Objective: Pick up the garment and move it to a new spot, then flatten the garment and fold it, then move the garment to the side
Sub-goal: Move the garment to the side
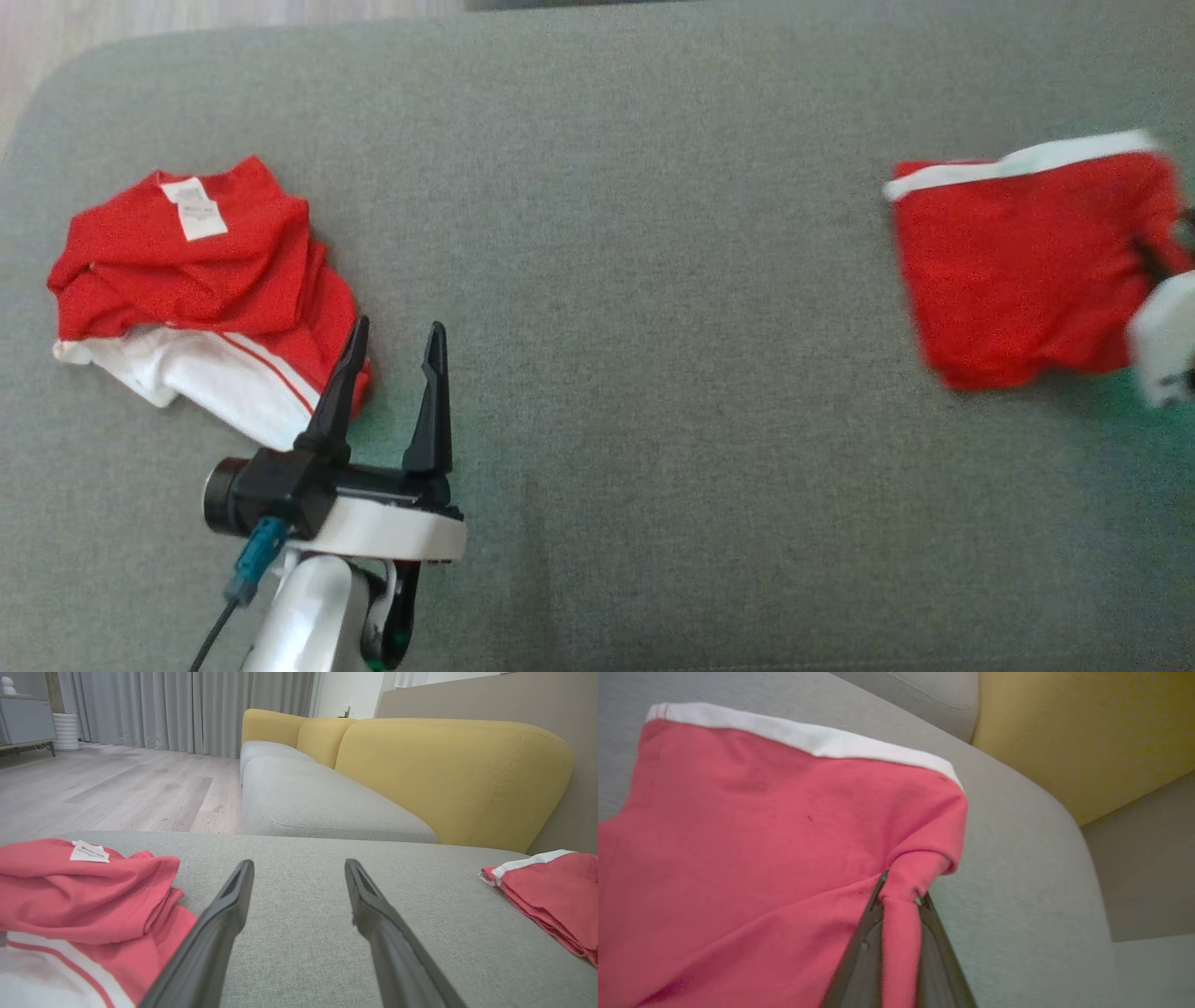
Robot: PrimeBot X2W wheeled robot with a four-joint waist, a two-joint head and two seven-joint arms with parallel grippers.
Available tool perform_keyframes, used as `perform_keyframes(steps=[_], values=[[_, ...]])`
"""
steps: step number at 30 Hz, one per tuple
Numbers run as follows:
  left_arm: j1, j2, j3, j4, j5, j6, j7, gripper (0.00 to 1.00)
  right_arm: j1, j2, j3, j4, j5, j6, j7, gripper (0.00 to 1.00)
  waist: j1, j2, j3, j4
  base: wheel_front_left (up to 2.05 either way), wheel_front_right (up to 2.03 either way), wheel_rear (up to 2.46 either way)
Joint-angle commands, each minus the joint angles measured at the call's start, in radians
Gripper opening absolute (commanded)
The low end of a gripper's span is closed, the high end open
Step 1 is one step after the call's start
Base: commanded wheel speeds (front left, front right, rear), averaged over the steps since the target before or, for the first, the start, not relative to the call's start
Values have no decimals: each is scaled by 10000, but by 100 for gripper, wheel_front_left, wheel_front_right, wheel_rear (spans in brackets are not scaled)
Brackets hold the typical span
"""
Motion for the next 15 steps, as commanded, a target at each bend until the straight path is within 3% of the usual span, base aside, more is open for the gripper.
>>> perform_keyframes(steps=[1,8,15], values=[[-401,37,343,-391,127,-35,-65,100,-381,-673,112,-206,46,-9,37,0,0,0,263,-10,0,0,0],[-682,37,386,-436,212,-116,-65,100,-846,-1605,-585,228,11,-9,55,0,0,0,792,-12,0,0,0],[-916,37,455,-410,275,-187,-65,100,-1289,-1656,-1883,950,-403,-9,-475,0,0,0,1177,-76,0,0,0]])
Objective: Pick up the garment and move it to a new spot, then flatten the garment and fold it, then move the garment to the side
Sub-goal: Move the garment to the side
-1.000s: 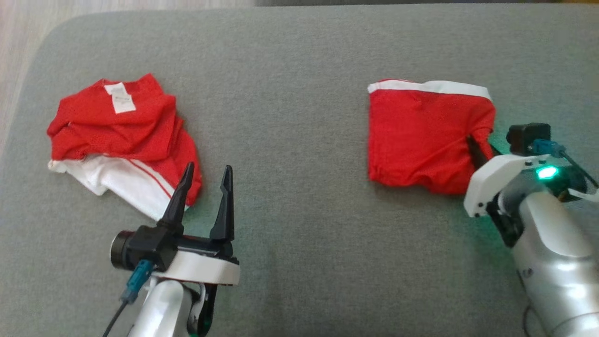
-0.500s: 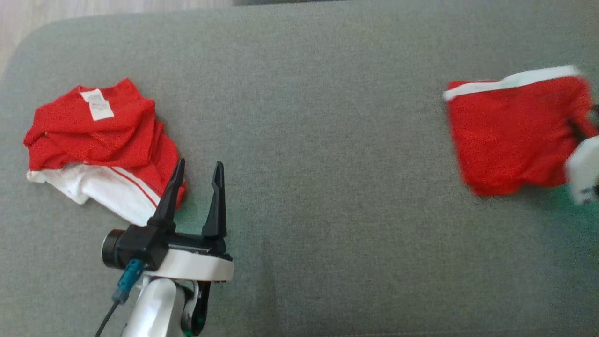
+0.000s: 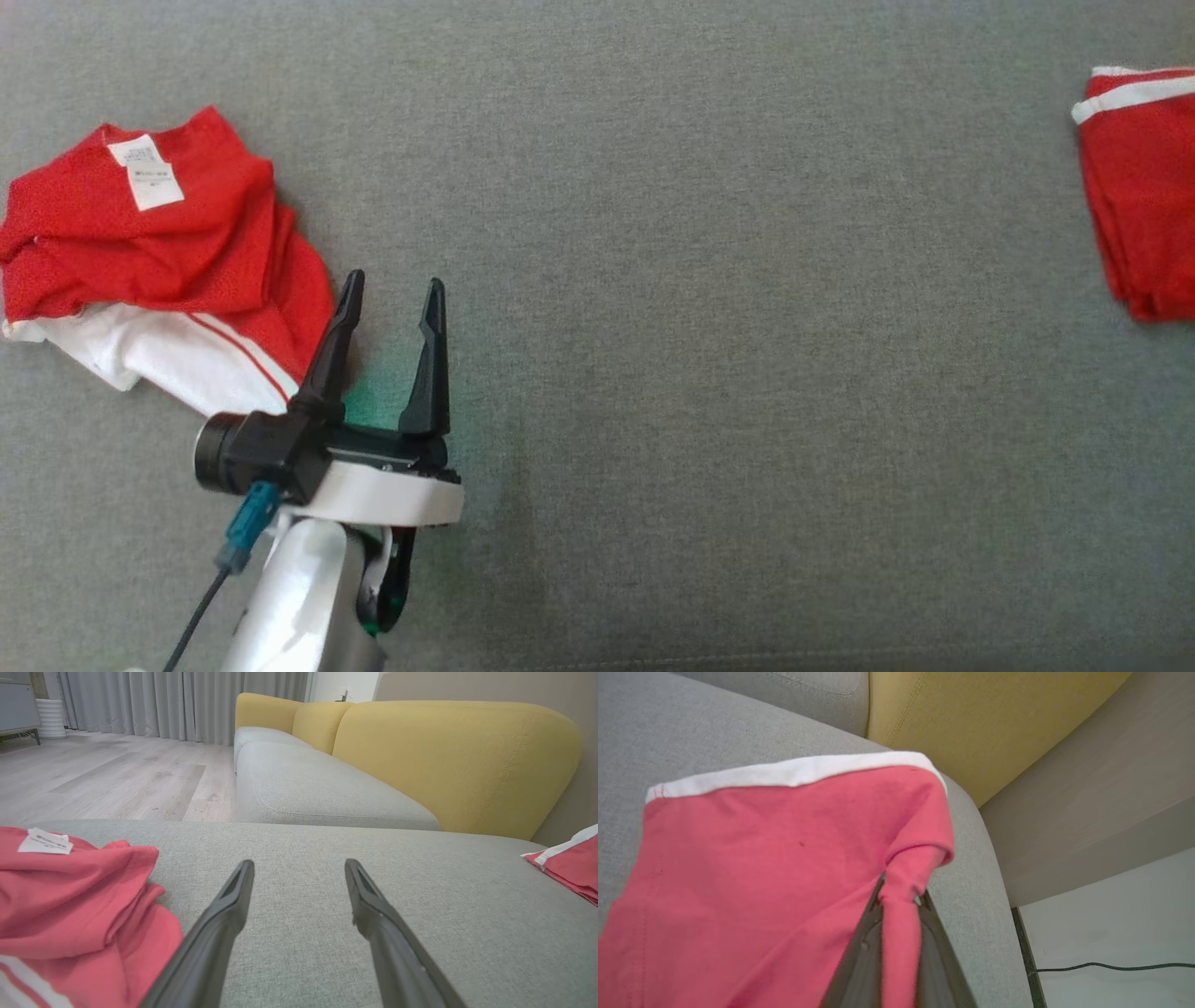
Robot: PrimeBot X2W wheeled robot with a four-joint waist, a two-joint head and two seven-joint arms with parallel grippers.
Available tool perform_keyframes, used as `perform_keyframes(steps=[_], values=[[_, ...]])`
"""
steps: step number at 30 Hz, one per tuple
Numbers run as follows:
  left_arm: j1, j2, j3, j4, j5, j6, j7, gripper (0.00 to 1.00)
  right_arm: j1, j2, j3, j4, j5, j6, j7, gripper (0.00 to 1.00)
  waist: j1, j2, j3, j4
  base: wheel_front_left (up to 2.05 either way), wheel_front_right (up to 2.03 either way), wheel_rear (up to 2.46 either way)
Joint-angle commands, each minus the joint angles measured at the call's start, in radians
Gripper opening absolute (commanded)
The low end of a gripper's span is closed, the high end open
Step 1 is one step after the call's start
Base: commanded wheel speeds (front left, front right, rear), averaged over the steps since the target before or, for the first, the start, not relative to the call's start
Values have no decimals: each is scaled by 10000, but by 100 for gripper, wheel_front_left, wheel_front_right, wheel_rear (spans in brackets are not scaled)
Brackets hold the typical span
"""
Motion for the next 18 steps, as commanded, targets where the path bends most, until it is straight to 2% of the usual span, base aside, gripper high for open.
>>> perform_keyframes(steps=[1,8,9,10,11,18], values=[[-280,39,427,-300,122,-20,-65,100,-117,-227,-35,-169,-58,-9,-138,0,-1,0,17,-11,0,0,0],[-308,39,468,-260,171,-51,-65,100,-275,117,-624,123,-605,-9,-385,0,-1,0,-21,15,0,0,0],[-302,39,472,-248,165,-49,-65,100,-261,193,-752,190,-566,-9,-384,15,-1,0,-59,17,0,0,0],[-287,39,474,-230,158,-45,-65,100,-252,258,-851,231,-561,-9,-410,93,-1,0,-106,17,0,0,0],[-267,39,478,-209,151,-41,-65,100,-254,319,-945,247,-572,-9,-462,100,-1,0,-155,14,0,0,0],[-4,39,536,-205,65,44,-65,100,-333,1055,-973,-131,-743,-9,-1000,100,-1,0,-828,-53,0,0,0]])
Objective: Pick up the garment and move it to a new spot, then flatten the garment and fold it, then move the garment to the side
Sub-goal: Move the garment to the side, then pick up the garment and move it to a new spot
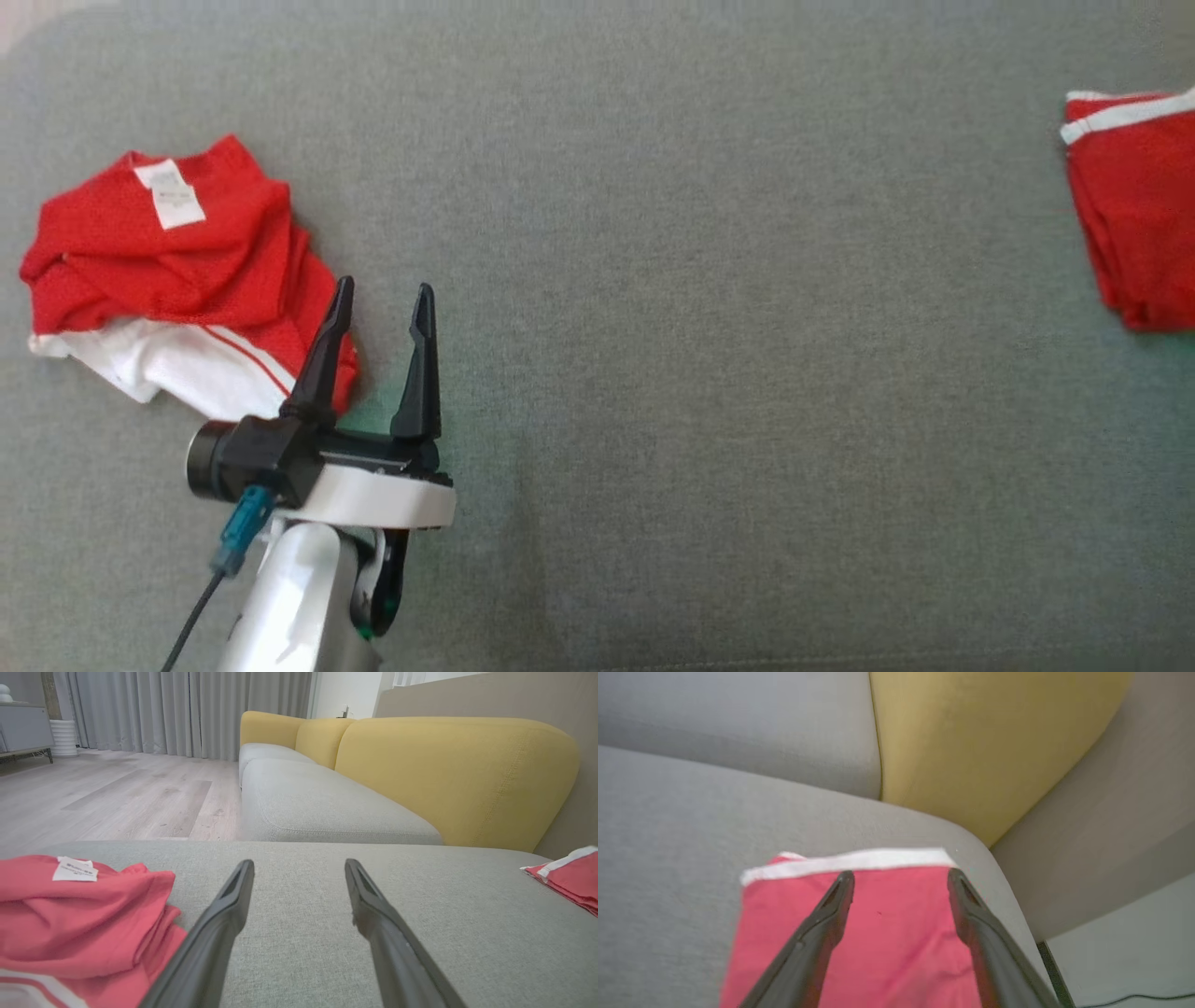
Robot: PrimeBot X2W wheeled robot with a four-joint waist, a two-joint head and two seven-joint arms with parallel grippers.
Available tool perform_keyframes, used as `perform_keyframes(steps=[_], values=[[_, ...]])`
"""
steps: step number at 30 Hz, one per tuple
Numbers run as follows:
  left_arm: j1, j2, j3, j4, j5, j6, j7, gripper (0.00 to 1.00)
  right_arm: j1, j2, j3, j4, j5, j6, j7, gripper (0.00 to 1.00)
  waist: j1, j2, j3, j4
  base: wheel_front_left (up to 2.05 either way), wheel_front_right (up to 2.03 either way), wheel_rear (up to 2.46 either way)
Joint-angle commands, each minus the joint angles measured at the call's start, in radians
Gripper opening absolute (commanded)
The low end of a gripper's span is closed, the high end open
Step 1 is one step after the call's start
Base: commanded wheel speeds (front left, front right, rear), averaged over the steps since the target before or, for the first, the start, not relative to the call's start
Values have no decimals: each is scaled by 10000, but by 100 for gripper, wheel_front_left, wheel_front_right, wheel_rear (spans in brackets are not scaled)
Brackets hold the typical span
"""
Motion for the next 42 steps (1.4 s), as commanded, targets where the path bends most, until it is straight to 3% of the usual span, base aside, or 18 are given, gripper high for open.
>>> perform_keyframes(steps=[1,13,14,24,28,33,42], values=[[0,39,335,-335,-33,57,-65,100,-108,109,187,-480,0,-9,-275,100,0,0,-378,-58,0,0,0],[639,40,560,-473,257,-46,-65,100,727,2653,933,-2777,1005,-9,-1858,100,0,0,-1811,-165,0,0,0],[639,40,560,-473,257,-46,-65,100,727,2653,933,-2777,1005,-9,-1858,100,0,0,-1811,-165,0,0,0],[1442,39,909,-680,101,-7,-65,100,3982,4874,440,-5891,806,-9,-2233,100,0,0,-2411,-264,0,0,0],[1673,39,858,-799,41,82,-65,100,5342,5211,122,-6999,719,-9,-2236,100,0,0,-2475,-268,0,0,0],[1885,39,705,-804,-2,148,-65,100,6581,5315,-123,-7526,763,-9,-2237,100,0,0,-2549,-205,0,0,0],[1955,39,635,-803,-58,230,-65,100,7055,5327,7,-7842,1003,-9,-2238,100,0,0,-2641,-149,0,0,0]])
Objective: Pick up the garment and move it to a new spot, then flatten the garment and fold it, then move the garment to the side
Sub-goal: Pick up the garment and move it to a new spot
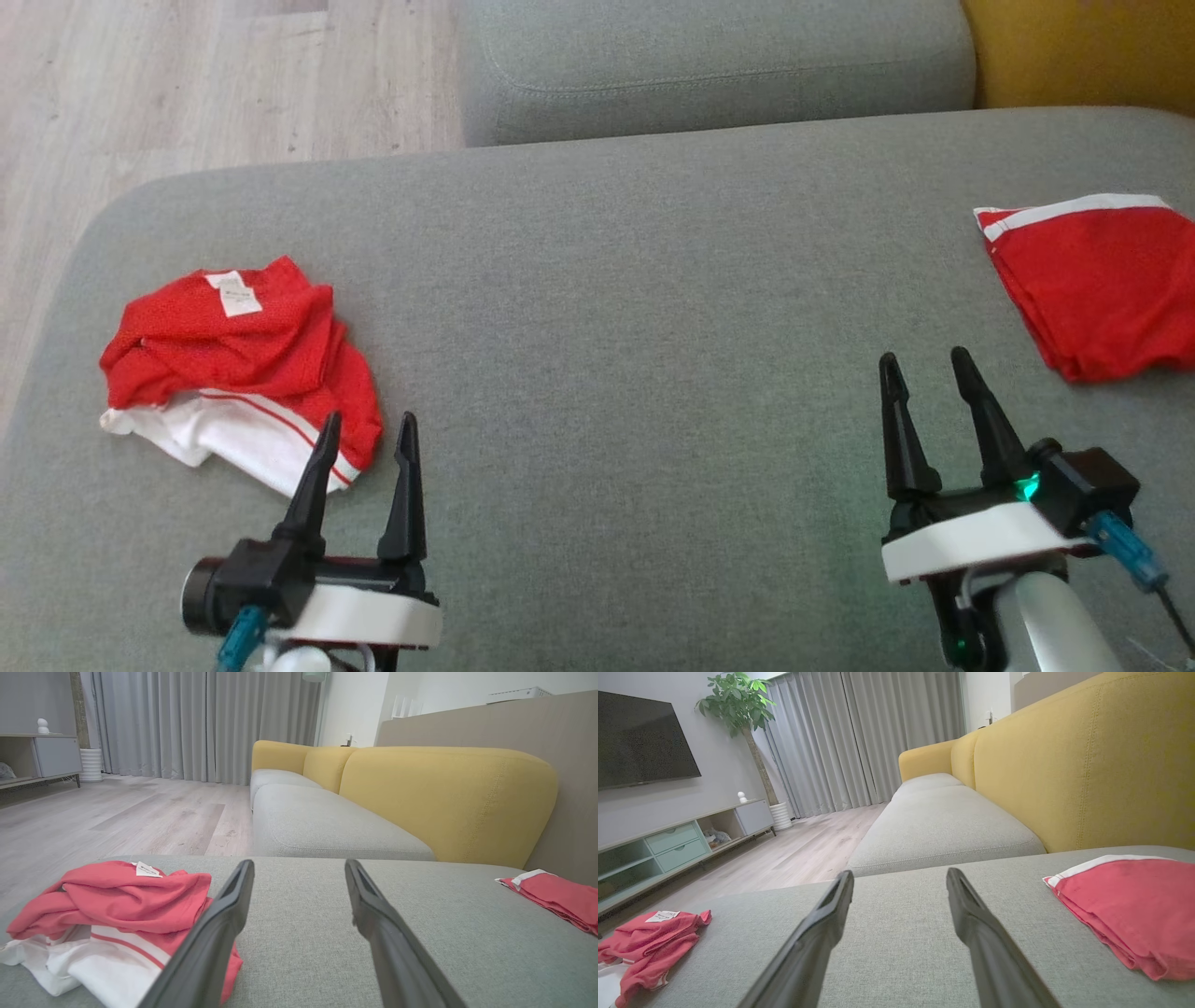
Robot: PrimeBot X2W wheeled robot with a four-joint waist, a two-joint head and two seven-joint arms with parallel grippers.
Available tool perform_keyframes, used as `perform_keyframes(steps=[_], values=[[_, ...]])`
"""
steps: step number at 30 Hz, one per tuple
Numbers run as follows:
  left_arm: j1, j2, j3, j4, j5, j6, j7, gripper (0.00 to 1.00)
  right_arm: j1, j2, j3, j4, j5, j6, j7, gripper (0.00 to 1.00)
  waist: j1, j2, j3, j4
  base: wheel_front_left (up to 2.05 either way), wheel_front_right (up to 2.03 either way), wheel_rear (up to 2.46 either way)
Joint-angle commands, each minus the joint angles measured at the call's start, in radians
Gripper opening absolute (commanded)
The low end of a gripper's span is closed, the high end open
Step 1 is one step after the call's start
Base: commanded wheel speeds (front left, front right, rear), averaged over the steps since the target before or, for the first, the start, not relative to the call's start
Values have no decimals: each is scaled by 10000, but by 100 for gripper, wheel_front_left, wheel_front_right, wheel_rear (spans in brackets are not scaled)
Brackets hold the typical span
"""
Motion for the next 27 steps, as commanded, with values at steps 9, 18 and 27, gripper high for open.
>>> perform_keyframes(steps=[9,18,27], values=[[-314,30,190,-473,-340,194,-65,100,-51,-2,584,-602,137,-7,-108,100,0,0,-117,780,0,0,0],[-126,30,292,-360,-217,193,-65,100,334,-2,1086,-483,326,-7,-108,100,0,0,-422,2173,0,0,0],[255,30,561,-296,-77,92,-65,100,627,-1,1667,-163,889,-7,-108,100,0,0,-747,3419,0,0,0]])
